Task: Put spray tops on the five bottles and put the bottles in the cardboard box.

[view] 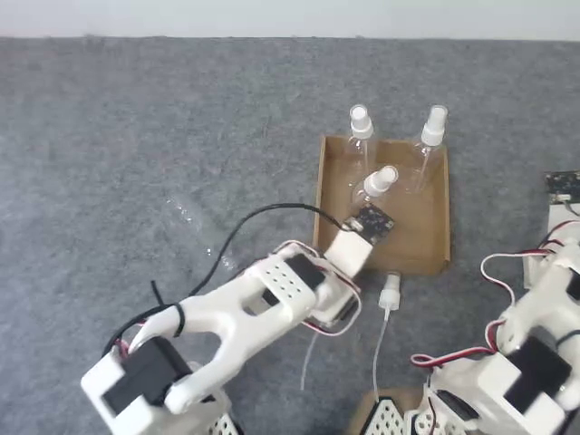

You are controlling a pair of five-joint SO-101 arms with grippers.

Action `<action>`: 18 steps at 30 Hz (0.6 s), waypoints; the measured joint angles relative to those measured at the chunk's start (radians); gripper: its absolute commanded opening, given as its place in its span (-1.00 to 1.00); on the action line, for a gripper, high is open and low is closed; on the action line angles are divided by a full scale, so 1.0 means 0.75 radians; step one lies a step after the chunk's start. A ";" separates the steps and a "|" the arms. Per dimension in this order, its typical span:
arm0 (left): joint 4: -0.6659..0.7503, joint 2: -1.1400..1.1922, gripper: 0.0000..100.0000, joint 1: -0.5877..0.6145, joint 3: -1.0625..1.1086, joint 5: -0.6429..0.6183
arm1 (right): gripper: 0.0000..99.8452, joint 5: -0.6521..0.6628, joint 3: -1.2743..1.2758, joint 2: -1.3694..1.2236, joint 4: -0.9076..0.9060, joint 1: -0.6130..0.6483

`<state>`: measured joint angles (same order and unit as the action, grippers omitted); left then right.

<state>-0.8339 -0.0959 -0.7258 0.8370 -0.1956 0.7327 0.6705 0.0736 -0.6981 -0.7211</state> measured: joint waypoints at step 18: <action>-0.129 -0.640 -0.78 0.528 0.264 0.170 | -0.52 0.002 0.000 0.000 0.000 -0.006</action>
<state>-0.9306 -0.5762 -0.3299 1.0349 -0.0683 0.7342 0.6705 0.0736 -0.6981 -0.7258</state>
